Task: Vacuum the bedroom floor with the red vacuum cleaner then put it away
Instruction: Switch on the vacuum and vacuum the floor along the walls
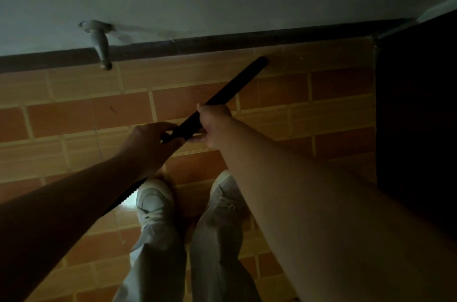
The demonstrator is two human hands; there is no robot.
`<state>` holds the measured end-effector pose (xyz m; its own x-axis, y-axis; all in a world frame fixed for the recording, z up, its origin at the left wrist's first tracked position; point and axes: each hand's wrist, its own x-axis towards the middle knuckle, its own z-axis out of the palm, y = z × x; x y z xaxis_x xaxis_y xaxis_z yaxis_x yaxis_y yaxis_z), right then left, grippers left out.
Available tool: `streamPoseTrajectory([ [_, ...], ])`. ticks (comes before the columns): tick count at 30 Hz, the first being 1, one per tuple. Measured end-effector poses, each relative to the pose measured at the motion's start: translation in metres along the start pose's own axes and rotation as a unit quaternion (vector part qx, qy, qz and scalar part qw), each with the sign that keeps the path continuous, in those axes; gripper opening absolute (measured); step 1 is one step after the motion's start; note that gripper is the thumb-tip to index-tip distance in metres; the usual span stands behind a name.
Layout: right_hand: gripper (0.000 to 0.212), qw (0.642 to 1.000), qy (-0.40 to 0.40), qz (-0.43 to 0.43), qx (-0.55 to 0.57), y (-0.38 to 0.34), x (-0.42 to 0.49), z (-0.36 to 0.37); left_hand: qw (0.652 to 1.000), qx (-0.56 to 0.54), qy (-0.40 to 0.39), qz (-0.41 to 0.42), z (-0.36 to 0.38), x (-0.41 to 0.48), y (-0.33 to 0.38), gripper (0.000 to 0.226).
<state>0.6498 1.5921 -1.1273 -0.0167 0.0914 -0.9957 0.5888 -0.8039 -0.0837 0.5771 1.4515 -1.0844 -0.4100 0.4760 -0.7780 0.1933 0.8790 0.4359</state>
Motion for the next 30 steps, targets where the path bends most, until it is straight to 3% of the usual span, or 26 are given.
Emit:
streamPoseTrajectory([
  [8,0.031,0.999,0.02,-0.007,-0.024,0.003,-0.006,-0.017,0.992,0.076,-0.06,0.081,0.016,0.004,-0.004,0.057],
  [15,0.035,0.999,0.036,0.003,-0.034,0.037,0.005,-0.033,0.978,0.146,-0.103,0.103,0.036,-0.018,-0.008,0.071],
  [30,0.043,0.998,0.047,-0.044,-0.01,0.003,0.029,-0.084,0.967,0.207,-0.072,0.128,0.063,0.017,0.047,0.07],
])
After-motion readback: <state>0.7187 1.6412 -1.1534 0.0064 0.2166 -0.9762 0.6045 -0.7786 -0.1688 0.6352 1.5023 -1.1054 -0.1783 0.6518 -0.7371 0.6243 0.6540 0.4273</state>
